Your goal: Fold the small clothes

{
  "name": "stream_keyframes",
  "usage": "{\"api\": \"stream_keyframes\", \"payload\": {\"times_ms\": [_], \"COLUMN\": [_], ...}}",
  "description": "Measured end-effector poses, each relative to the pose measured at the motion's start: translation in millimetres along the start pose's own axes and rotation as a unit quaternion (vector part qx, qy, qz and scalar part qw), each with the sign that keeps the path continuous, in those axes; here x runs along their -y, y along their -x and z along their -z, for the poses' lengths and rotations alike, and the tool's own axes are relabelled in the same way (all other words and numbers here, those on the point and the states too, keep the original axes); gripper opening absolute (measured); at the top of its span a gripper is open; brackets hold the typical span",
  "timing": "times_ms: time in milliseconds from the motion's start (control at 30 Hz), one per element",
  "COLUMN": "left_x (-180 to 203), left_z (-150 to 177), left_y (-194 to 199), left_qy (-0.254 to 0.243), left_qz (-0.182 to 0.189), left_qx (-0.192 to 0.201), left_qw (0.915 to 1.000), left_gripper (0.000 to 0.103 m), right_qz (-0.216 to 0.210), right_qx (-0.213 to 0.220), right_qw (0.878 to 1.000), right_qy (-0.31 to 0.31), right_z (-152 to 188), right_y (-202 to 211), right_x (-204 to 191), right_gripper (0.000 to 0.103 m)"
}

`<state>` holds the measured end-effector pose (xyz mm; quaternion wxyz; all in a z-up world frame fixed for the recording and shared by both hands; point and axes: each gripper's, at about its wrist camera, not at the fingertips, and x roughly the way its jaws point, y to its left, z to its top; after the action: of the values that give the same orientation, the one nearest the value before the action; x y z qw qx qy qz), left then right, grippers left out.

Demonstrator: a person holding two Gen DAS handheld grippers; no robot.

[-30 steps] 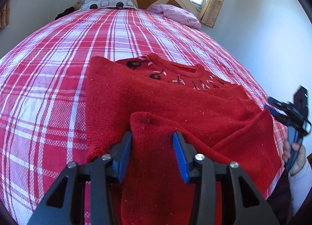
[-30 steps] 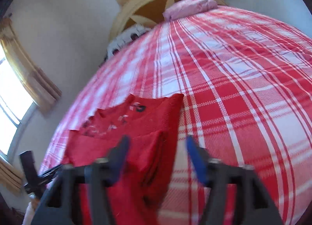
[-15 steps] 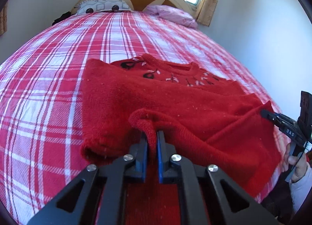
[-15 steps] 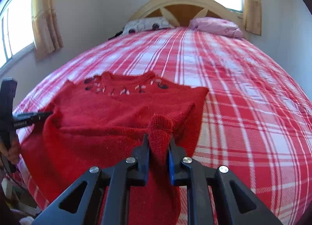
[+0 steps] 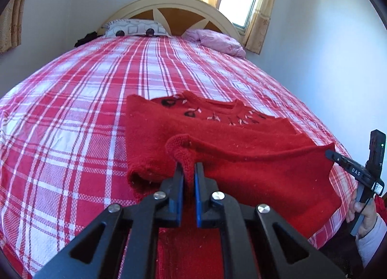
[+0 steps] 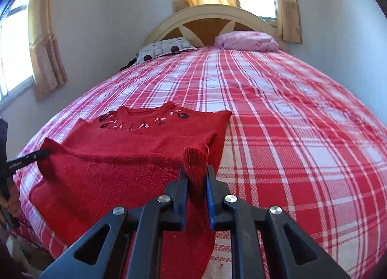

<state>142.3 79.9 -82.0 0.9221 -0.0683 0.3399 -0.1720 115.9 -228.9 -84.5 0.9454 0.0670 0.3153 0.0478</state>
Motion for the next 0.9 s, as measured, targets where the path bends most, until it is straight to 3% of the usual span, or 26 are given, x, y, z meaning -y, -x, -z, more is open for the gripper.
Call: {"api": "stream_keyframes", "payload": {"times_ms": [67,300,467,500,600,900], "left_x": [0.5,1.6,0.8,-1.6,-10.3,-0.2], "left_z": [-1.5,-2.4,-2.6,-3.7,-6.9,-17.8], "left_y": [4.3,6.4,-7.4,-13.8,-30.8,-48.3], "left_qy": [0.001,-0.003,-0.005,-0.001,0.016,-0.009], "left_qz": [0.001,-0.011,-0.009,-0.006,-0.004,0.001], "left_qx": [0.008,0.014,-0.013,-0.028,-0.060,-0.071], "left_qw": [1.0000,0.9998,0.9999,0.9996,0.9980,0.9974], "left_gripper": [0.008,0.008,0.009,0.015,0.049,0.049], "right_qz": [-0.015,-0.024,-0.025,-0.023,-0.023,-0.021], "right_qx": [0.007,0.011,0.003,0.003,0.007,0.005], "right_qw": [1.000,1.000,1.000,1.000,1.000,0.999], "right_qy": [-0.020,0.000,0.006,0.011,0.019,0.025], "right_z": [-3.2,-10.9,-6.7,-6.1,-5.4,-0.2], "right_y": [4.9,13.1,9.7,9.6,10.3,11.9], "right_x": [3.5,-3.4,-5.1,-7.0,-11.5,-17.1], "right_gripper": [0.013,0.013,0.013,0.013,0.013,0.013]}}
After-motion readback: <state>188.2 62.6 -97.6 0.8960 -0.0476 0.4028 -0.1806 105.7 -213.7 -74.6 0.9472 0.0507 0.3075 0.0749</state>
